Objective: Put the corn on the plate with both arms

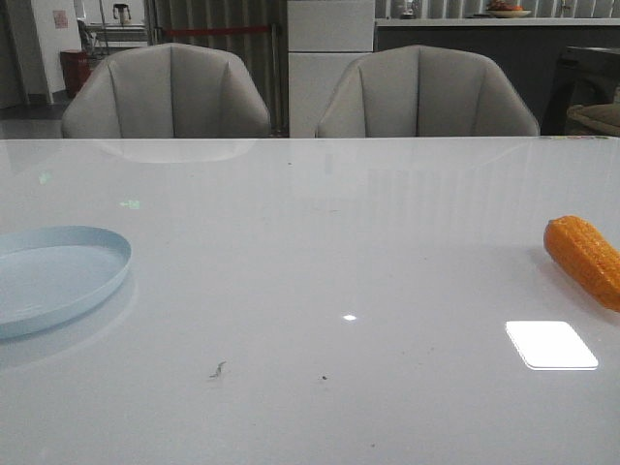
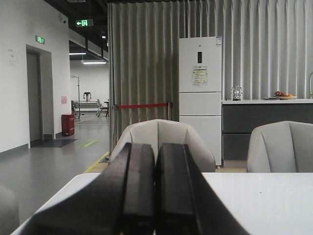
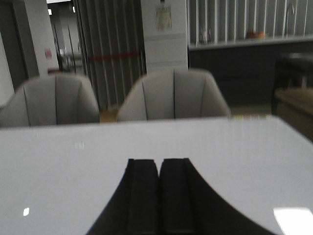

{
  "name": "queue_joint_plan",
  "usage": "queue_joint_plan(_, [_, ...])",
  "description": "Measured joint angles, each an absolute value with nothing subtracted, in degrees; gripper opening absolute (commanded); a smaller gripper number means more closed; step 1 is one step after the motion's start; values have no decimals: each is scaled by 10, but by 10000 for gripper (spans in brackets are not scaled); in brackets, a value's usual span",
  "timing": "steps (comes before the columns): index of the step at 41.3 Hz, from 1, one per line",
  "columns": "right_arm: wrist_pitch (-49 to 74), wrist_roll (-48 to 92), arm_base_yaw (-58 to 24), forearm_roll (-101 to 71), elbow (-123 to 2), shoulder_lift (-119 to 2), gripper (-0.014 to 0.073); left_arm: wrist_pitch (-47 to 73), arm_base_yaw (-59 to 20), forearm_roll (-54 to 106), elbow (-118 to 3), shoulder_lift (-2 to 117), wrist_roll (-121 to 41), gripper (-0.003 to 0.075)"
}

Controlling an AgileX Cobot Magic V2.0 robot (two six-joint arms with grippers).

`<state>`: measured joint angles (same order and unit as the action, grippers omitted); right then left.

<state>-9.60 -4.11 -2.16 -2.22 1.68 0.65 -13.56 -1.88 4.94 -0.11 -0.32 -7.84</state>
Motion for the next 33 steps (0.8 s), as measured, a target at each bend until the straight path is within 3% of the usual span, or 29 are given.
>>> queue_joint_plan(4, [-130,-41,-23,-22,-5,6,51,-114,-19,49,-28,-3,-78,90])
queue_joint_plan(12, [-30,-41,-23,-22,-149,-9,51,-15,-19,41,-144,24,-78,90])
queue_joint_plan(25, [49,-41,-23,-22,-366,-207,51,14,-19,34,-359,213,-78,90])
queue_joint_plan(33, [70,-41,-23,-22,-406,-326,51,46,-19,34,-394,326,-78,90])
